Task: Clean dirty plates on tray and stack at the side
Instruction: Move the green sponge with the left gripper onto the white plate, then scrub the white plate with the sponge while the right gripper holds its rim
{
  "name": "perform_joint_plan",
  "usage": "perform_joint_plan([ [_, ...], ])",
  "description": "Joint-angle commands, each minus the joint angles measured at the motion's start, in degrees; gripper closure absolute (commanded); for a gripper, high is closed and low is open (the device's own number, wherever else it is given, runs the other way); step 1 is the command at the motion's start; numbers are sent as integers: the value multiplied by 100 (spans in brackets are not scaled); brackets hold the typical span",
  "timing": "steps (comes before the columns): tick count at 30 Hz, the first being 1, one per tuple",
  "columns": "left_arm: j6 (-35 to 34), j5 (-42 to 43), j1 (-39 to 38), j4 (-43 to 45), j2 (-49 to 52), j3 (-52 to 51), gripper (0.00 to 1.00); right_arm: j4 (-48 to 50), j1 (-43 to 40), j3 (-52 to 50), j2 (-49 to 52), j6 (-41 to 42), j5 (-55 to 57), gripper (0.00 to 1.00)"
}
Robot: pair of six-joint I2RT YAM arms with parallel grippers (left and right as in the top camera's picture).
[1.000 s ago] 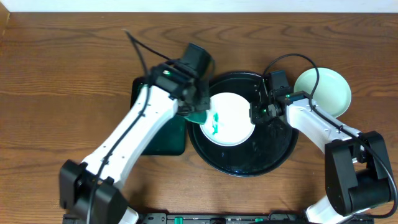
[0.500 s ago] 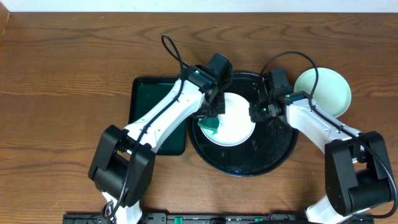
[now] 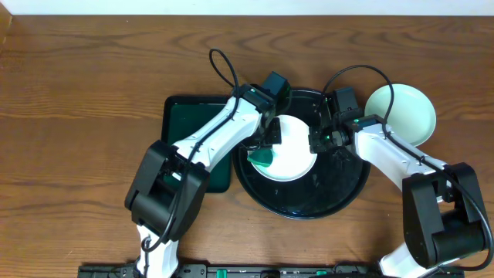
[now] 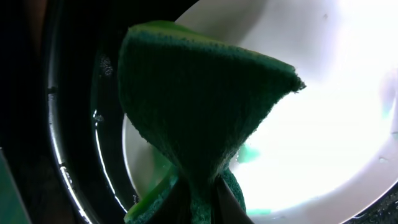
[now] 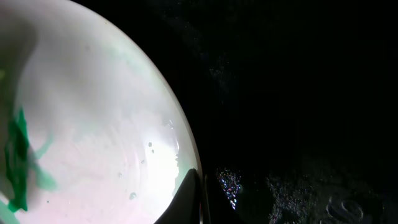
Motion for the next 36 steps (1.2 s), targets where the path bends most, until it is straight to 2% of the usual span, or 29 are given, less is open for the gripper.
perform_joint_plan([
  [1,-35,7,-15,68,103,87,93,11,85,-76,-74,-59,11,99],
  [10,-37,11,-59,612,107,-271,93,35,234,-81,-74,-61,42,99],
  [24,-376,4,-46,562,236,-520,93,55,236,-98,-74,-59,59,99],
  [32,92,1408,-46,909,780,-520,93,55,247,-101,-74,-61,59,99],
  [36,125,1792,-44,927,715,-494,93,57,247,-101,-74,-59,57,99],
])
